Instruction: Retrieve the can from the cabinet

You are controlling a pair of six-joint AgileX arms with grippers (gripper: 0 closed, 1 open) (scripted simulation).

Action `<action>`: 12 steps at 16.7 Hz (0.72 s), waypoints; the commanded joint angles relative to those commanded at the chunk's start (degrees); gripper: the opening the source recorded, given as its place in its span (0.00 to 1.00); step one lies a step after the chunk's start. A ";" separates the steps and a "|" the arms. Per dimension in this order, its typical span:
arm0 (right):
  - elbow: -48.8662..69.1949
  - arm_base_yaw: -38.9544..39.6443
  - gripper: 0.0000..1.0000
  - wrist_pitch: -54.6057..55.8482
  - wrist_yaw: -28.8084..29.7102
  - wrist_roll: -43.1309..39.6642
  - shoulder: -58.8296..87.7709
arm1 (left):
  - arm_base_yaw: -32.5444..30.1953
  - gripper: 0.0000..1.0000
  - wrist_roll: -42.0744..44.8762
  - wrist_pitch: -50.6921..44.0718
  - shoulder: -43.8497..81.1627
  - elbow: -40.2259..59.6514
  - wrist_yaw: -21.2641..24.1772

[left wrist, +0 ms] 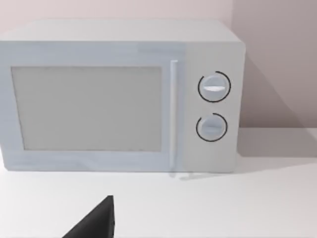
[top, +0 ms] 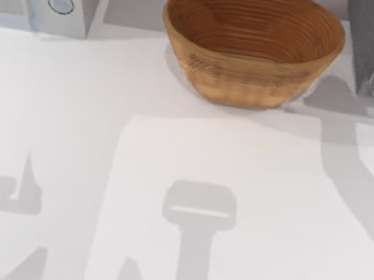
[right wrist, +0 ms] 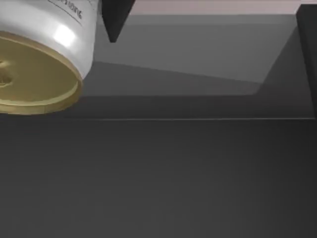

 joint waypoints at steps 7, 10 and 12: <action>-38.54 -12.15 0.00 10.61 -12.30 -0.47 -24.50 | 0.00 1.00 0.00 0.00 0.00 0.00 0.00; -57.62 -18.24 0.00 15.95 -18.54 -0.64 -36.69 | 0.00 1.00 0.00 0.00 0.00 0.00 0.00; -69.45 -22.12 0.00 19.42 -22.58 -0.72 -44.63 | 0.00 1.00 0.00 0.00 0.00 0.00 0.00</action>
